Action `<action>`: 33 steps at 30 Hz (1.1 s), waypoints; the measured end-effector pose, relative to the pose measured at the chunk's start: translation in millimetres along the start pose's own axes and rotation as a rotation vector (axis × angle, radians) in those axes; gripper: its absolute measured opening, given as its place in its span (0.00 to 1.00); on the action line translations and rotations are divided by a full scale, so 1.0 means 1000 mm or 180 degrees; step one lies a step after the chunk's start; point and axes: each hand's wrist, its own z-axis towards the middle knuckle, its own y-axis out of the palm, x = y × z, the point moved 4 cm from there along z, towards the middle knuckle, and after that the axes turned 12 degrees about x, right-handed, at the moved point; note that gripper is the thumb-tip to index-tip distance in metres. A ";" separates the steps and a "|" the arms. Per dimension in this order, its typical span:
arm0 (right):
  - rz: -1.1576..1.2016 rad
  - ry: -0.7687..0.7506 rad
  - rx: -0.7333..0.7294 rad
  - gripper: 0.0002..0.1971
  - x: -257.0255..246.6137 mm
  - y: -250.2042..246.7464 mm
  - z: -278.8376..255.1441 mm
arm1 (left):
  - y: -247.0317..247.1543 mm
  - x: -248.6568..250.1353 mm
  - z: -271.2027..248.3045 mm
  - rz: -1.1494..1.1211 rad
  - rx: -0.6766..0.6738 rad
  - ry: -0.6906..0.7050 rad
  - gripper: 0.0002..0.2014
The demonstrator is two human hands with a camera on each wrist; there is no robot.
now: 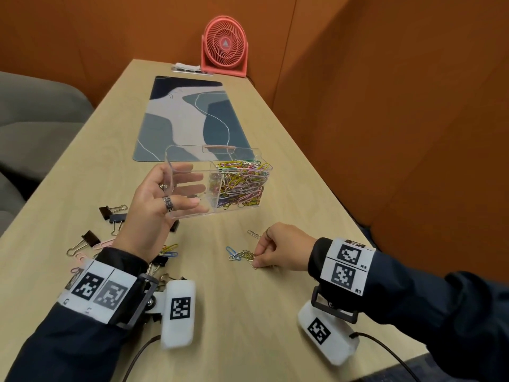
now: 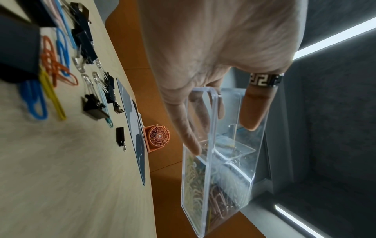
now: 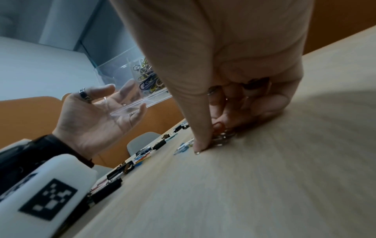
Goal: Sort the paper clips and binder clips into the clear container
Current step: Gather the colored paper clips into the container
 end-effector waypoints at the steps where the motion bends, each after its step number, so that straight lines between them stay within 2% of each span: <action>1: -0.0092 -0.0063 -0.0001 0.09 -0.001 0.000 0.001 | 0.000 0.000 0.000 0.0005 -0.0001 -0.0001 0.24; 4: -0.0251 -0.0224 0.0018 0.05 -0.003 -0.001 0.002 | 0.000 0.000 0.000 -0.0001 0.0006 0.0002 0.24; 9: -0.0270 -0.0273 0.0052 0.04 -0.002 -0.003 0.004 | 0.000 0.000 0.000 0.0021 0.0014 0.0004 0.24; 14: -0.0295 -0.0333 0.0002 0.06 -0.002 -0.005 0.008 | 0.001 -0.001 0.000 0.0014 -0.0009 -0.0014 0.24; 21: -0.0316 -0.0496 0.0165 0.07 0.004 -0.005 0.009 | 0.000 -0.002 0.001 0.0022 -0.0038 -0.0025 0.24; 25: -0.0126 -0.0497 0.0268 0.11 0.014 -0.020 0.007 | 0.000 -0.001 0.001 0.0019 -0.0040 -0.0027 0.25; 29: 0.0324 -0.0433 0.0634 0.09 0.014 -0.064 0.003 | 0.001 -0.001 0.000 -0.0031 -0.0039 -0.0047 0.24; 33: 0.0319 -0.0834 0.1404 0.09 -0.008 -0.116 0.000 | 0.001 -0.002 0.000 -0.0040 -0.0062 -0.0068 0.25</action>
